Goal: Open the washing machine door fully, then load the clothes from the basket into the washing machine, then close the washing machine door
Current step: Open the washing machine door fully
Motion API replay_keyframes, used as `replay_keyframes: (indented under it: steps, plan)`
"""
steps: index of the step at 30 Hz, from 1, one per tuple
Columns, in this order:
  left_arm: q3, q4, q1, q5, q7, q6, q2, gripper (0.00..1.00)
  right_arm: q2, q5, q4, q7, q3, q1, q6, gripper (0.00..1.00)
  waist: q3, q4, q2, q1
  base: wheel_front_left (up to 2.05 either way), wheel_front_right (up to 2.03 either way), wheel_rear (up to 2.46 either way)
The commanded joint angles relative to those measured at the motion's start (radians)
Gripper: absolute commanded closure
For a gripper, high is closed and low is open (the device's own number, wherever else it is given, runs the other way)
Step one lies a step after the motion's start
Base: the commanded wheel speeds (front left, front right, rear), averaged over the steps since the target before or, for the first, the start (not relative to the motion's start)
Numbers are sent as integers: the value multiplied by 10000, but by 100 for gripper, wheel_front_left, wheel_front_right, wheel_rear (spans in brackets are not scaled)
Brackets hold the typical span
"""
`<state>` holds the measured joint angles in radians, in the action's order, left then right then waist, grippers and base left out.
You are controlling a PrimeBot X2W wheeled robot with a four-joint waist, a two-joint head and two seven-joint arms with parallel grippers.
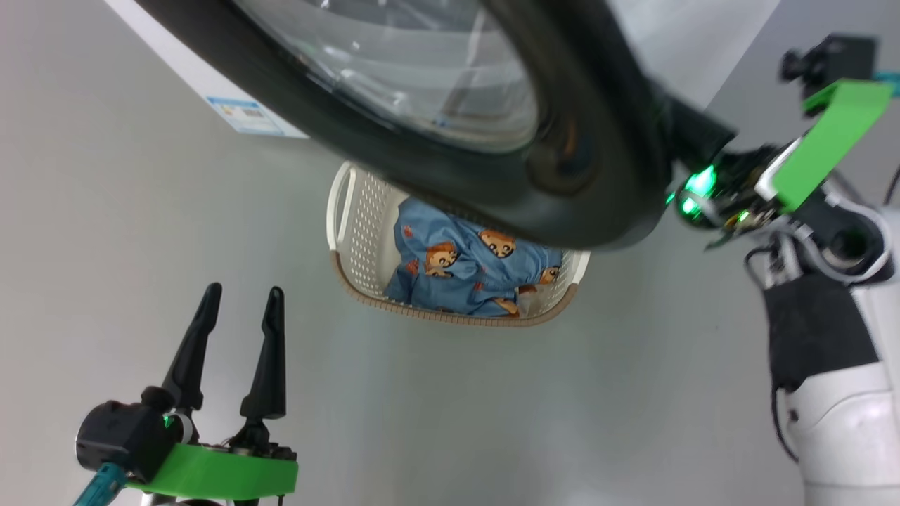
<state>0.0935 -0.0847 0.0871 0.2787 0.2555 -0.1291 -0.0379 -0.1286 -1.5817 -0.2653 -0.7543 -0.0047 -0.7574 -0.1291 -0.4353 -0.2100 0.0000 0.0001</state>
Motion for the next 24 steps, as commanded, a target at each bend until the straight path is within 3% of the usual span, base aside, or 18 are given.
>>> replay_keyframes:
  steps: [1,24]
  plan:
    - [-313,-151,12,52,63,-16,-125,0,320,-86,372,-157,365,308,-16,100,278,111,0,-1,0,0,0]
    - [-376,85,-543,123,63,-16,-124,0,776,-447,1585,-659,2799,2453,-16,100,1750,108,0,-1,0,0,0]
